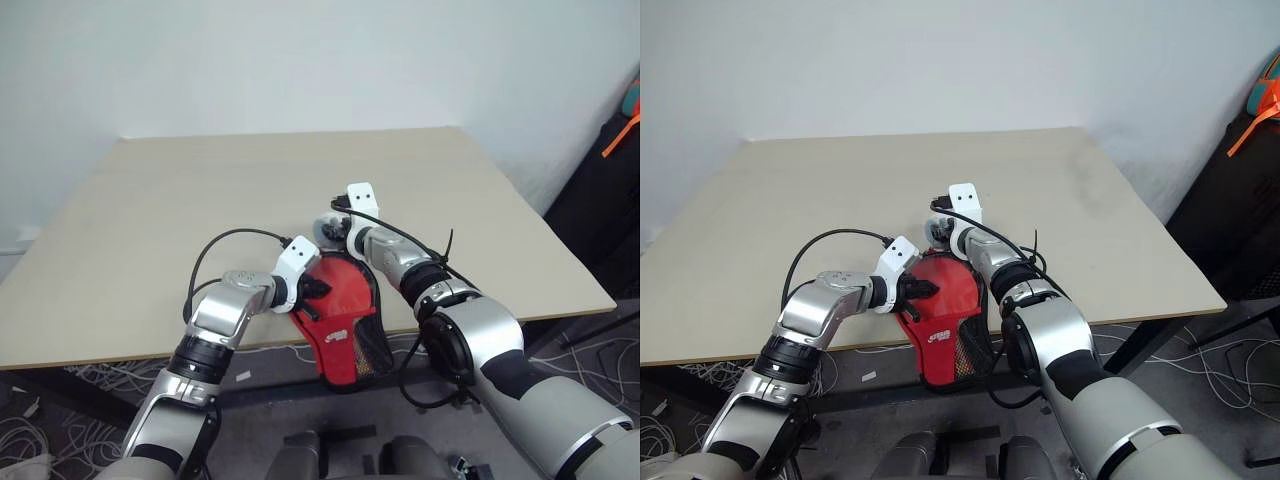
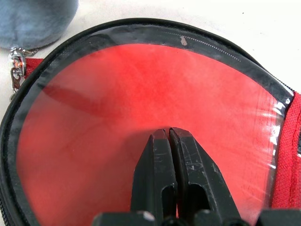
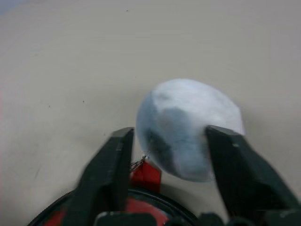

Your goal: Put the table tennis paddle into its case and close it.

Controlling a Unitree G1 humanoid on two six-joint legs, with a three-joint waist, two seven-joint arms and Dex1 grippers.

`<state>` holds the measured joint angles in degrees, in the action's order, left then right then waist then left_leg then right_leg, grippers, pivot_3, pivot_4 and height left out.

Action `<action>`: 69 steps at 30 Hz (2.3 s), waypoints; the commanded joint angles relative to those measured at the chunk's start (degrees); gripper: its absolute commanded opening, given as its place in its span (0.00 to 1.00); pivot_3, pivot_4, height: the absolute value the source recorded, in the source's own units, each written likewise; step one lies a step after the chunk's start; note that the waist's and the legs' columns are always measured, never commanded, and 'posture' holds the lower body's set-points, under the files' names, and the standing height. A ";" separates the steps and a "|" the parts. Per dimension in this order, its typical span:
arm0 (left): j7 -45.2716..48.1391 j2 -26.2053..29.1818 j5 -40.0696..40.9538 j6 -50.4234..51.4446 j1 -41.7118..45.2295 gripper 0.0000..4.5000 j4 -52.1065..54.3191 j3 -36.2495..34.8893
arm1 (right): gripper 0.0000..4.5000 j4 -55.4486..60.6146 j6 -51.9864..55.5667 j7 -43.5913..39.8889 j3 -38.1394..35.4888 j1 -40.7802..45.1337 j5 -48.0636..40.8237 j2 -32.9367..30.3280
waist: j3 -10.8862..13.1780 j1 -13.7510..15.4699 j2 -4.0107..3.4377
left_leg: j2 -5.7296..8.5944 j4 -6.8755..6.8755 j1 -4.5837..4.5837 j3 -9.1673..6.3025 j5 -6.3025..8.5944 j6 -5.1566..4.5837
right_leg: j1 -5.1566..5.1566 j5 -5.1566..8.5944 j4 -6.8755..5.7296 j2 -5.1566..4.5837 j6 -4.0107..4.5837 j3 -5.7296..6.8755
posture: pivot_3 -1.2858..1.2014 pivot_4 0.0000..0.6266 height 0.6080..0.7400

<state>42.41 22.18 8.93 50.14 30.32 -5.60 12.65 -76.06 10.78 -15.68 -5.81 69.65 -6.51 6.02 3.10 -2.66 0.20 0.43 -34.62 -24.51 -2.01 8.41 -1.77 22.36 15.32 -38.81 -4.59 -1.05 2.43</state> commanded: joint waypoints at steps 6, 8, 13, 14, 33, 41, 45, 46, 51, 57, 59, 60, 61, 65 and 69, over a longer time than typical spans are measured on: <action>-0.15 0.80 0.72 2.81 -1.77 0.00 -0.45 0.97 | 0.33 0.79 -1.52 1.73 -0.80 2.13 0.98 -0.18 | 0.00 0.00 0.00 | 0.00 0.00 0.00 0.00 0.00 0.00 | 0.01 0.00 0.00 0.00 0.00 -0.02 | 0.52 0.00 0.87; -0.23 0.90 0.82 2.73 -1.67 0.00 -0.59 0.98 | 0.19 0.78 -1.49 1.73 -1.00 2.09 0.80 -0.18 | 0.00 -0.01 0.00 | 0.00 0.00 0.00 0.00 0.00 0.00 | 0.02 0.00 0.00 0.00 0.01 -0.02 | 0.52 0.00 0.87; -0.44 0.92 0.81 2.75 -1.80 0.00 -0.51 1.19 | 0.00 0.96 -1.02 0.48 -0.94 2.11 0.92 -0.06 | 0.00 -0.01 0.00 | 0.00 0.00 0.00 0.00 0.00 0.00 | 0.01 0.00 0.00 0.01 0.01 -0.03 | 0.52 0.00 0.87; -0.47 0.88 0.81 2.83 -1.82 0.00 -0.52 1.26 | 0.00 1.01 -0.87 0.40 -0.90 2.08 0.97 -0.06 | 0.00 -0.01 0.00 | 0.00 0.00 0.00 0.00 0.00 0.00 | 0.00 0.00 0.00 0.01 0.01 -0.03 | 0.52 0.00 0.87; -0.25 -1.18 1.56 4.13 0.28 0.00 -4.79 1.48 | 0.00 4.28 0.87 -1.82 -2.42 0.02 -0.03 -1.59 | -0.01 0.04 -0.01 | 0.04 -0.02 0.02 -0.02 0.00 0.00 | -0.03 -0.04 0.00 -0.01 0.00 -0.01 | 0.52 0.00 0.87; -0.12 -1.18 0.68 3.35 0.33 0.00 -6.44 2.03 | 0.00 7.72 2.71 -2.55 -3.95 -1.07 -1.63 -3.22 | -0.01 0.03 -0.02 | 0.16 -0.06 0.02 -0.08 0.00 0.00 | -0.04 -0.23 0.00 -0.12 -0.08 -0.03 | 0.52 0.00 0.87; -0.03 -1.15 0.34 2.96 0.45 0.00 -7.02 2.30 | 0.00 10.46 4.35 -2.61 -4.27 -2.47 -1.96 -4.57 | -0.02 0.03 -0.04 | 0.17 -0.06 0.02 -0.08 0.00 0.00 | -0.04 -0.24 0.01 -0.13 -0.08 -0.03 | 0.52 0.00 0.87; 0.01 -1.17 0.31 2.93 0.49 0.00 -7.08 2.32 | 0.00 11.02 4.69 -2.69 -4.24 -2.79 -1.97 -4.75 | -0.02 0.03 -0.04 | 0.17 -0.06 0.02 -0.08 0.00 0.00 | -0.04 -0.24 0.01 -0.14 -0.08 -0.03 | 0.52 0.00 0.87; 0.34 -1.22 0.15 2.50 0.96 0.00 -7.83 2.56 | 0.00 14.77 6.92 -2.85 -3.97 -5.96 -1.79 -7.36 | -0.03 0.06 -0.06 | 0.20 -0.06 0.01 -0.09 0.00 0.00 | -0.04 -0.23 0.01 -0.20 -0.07 0.00 | 0.52 0.00 0.87; 0.55 -1.24 0.14 2.42 1.06 0.00 -8.05 2.55 | 0.00 19.25 8.99 -2.46 -3.92 -9.76 -1.77 -10.43 | -0.03 0.06 -0.11 | 0.27 -0.06 0.00 -0.11 0.00 -0.01 | -0.05 -0.21 0.02 -0.26 -0.04 -0.01 | 0.52 0.00 0.87; 0.56 -1.27 0.15 2.47 1.10 0.00 -8.10 2.50 | 0.00 20.60 9.59 -2.50 -4.04 -10.76 -1.92 -11.38 | -0.02 0.09 -0.11 | 0.27 -0.06 0.00 -0.11 -0.01 -0.01 | -0.05 -0.21 0.02 -0.27 -0.04 0.00 | 0.52 0.00 0.87; 0.56 -1.27 0.15 2.45 1.10 0.00 -8.15 2.46 | 0.00 21.30 9.93 -2.40 -4.07 -11.32 -1.92 -11.96 | -0.02 0.08 -0.12 | 0.28 -0.06 -0.01 -0.11 -0.01 -0.02 | -0.05 -0.21 0.03 -0.28 -0.04 0.00 | 0.52 0.00 0.87; 0.55 -1.26 0.15 2.44 1.11 0.00 -8.19 2.44 | 0.00 21.89 10.18 -2.26 -4.14 -11.79 -1.96 -12.49 | -0.02 0.08 -0.12 | 0.28 -0.06 -0.01 -0.11 -0.01 -0.02 | -0.05 -0.21 0.03 -0.28 -0.05 -0.01 | 0.52 0.00 0.87; 0.53 -1.30 0.15 2.35 1.19 0.00 -8.36 2.36 | 0.00 23.78 11.41 -2.00 -4.07 -13.10 -2.07 -13.94 | -0.02 0.07 -0.16 | 0.28 -0.06 -0.01 -0.11 -0.02 -0.03 | -0.05 -0.21 0.03 -0.28 -0.04 -0.01 | 0.52 0.00 0.87; 0.56 -1.34 0.13 2.19 1.24 0.00 -8.48 2.36 | 0.00 26.68 13.13 -2.41 -4.11 -14.59 -2.37 -15.57 | -0.02 0.10 -0.23 | 0.28 -0.05 -0.01 -0.12 -0.02 -0.03 | -0.06 -0.21 0.03 -0.28 -0.04 -0.01 | 0.52 0.00 0.87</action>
<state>43.13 20.88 10.07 50.91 33.11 -10.93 12.38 -53.56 23.70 -18.63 -9.26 54.82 -8.46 -6.89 3.08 -2.57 -0.03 0.72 -34.67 -24.52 -2.14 8.39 -1.80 22.30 15.11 -38.79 -4.88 -1.09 2.44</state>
